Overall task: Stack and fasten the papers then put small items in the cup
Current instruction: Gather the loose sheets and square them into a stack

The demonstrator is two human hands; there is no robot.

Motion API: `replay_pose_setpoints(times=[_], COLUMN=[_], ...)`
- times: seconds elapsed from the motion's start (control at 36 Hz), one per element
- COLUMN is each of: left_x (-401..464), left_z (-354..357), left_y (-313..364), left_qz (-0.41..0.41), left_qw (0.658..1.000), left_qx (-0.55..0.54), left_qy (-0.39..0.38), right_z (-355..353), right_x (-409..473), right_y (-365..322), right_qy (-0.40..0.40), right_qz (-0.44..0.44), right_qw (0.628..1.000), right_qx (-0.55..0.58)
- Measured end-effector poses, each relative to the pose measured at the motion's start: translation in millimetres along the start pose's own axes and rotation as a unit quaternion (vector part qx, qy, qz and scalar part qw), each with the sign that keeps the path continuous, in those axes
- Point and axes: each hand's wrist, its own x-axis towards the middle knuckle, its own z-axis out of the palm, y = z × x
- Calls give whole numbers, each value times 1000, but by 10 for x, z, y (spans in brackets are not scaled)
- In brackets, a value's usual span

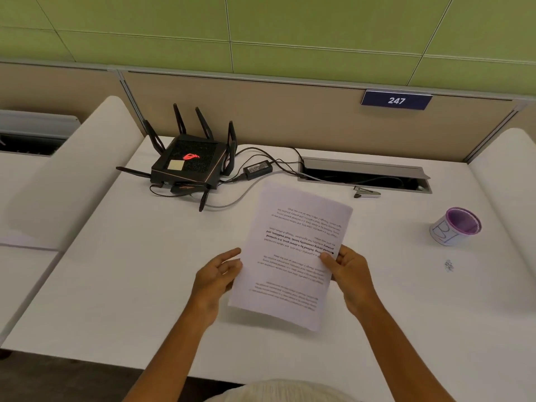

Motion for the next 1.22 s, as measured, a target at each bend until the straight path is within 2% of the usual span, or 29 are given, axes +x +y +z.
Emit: replay_pose_setpoints(times=[0.08, 0.17, 0.33, 0.47, 0.56, 0.72, 0.92, 1.08, 1.22], left_x=[51, 92, 79, 27, 16, 18, 25, 53, 58], left_z=[94, 251, 496, 539, 545, 581, 594, 576, 567], left_y=[199, 392, 578, 512, 362, 60, 68, -49, -13], left_qz=[34, 65, 134, 160, 140, 119, 130, 114, 128], left_qw=[996, 993, 988, 985, 988, 988, 986, 986, 981], left_qx=[63, 79, 77, 63, 65, 92, 96, 121, 146], left_qy=[-43, -59, -28, -23, -24, -26, -24, -16, -13], right_z=[-25, -22, -21, -45, -55, -26, -37, 5, -48], right_x=[-2, -38, -127, -174, -162, -70, -89, -100, -114], right_y=[-71, -150, -237, -172, -19, 342, 268, 416, 300], right_qy=[-4, -7, 0, 28, 31, 48, 64, 48, 30], right_qz=[-23, -54, -126, -173, -164, -86, -101, -56, -72], right_qw=[1000, 998, 991, 984, 985, 994, 992, 996, 996], right_qx=[-15, -17, -36, -38, -42, -43, -33, -41, -54])
